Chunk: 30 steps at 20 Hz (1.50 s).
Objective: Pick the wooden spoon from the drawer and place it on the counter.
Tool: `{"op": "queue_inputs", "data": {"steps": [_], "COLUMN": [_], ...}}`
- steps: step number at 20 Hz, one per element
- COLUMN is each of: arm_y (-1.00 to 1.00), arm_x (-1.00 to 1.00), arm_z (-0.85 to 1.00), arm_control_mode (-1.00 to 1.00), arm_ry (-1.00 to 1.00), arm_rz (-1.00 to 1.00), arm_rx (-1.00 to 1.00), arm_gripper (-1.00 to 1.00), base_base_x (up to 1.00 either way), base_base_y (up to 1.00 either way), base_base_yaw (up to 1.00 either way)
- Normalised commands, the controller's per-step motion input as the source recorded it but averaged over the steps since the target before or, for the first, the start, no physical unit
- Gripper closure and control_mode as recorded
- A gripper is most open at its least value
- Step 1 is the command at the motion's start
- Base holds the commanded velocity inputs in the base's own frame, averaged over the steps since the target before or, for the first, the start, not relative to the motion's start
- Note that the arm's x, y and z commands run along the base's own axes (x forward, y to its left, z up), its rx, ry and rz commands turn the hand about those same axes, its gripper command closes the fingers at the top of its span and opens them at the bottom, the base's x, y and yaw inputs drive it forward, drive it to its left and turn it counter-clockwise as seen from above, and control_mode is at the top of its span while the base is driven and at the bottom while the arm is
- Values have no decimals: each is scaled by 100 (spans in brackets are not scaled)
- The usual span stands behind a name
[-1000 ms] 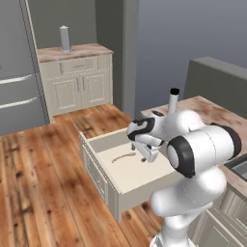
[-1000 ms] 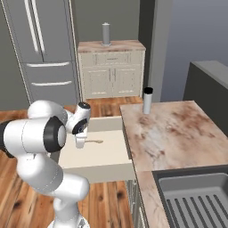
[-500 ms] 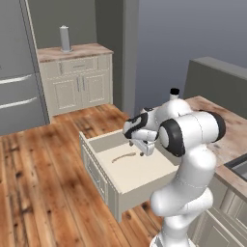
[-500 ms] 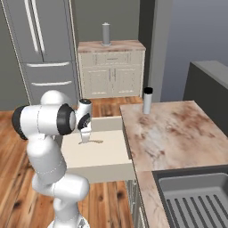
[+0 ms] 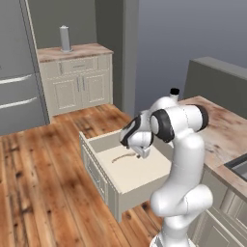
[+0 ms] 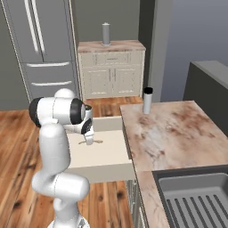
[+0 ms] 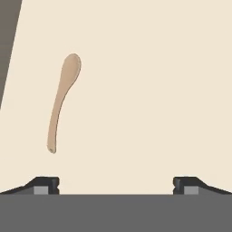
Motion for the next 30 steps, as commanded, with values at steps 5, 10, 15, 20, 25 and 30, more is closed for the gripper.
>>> {"op": "queue_inputs", "data": {"steps": [5, 10, 15, 20, 25, 30], "arm_y": [7, 15, 8, 9, 24, 30], "arm_x": [27, 28, 50, 60, 52, 45], "arm_z": [-43, -32, -7, -1, -16, -33], "arm_control_mode": [-100, -100, -100, -100, -100, -100], "arm_ry": [-9, -2, 1, 1, 8, 16], "arm_rz": [1, 0, 0, 0, 0, 0], "arm_rx": [0, 0, -4, -6, -4, -1], "arm_gripper": [-100, -100, -100, -100, -100, -100], "base_base_x": [0, 0, 0, 0, 0, 0], "base_base_y": [0, 0, 0, 0, 0, 0], "base_base_yaw": [0, 0, 0, 0, 0, 0]}}
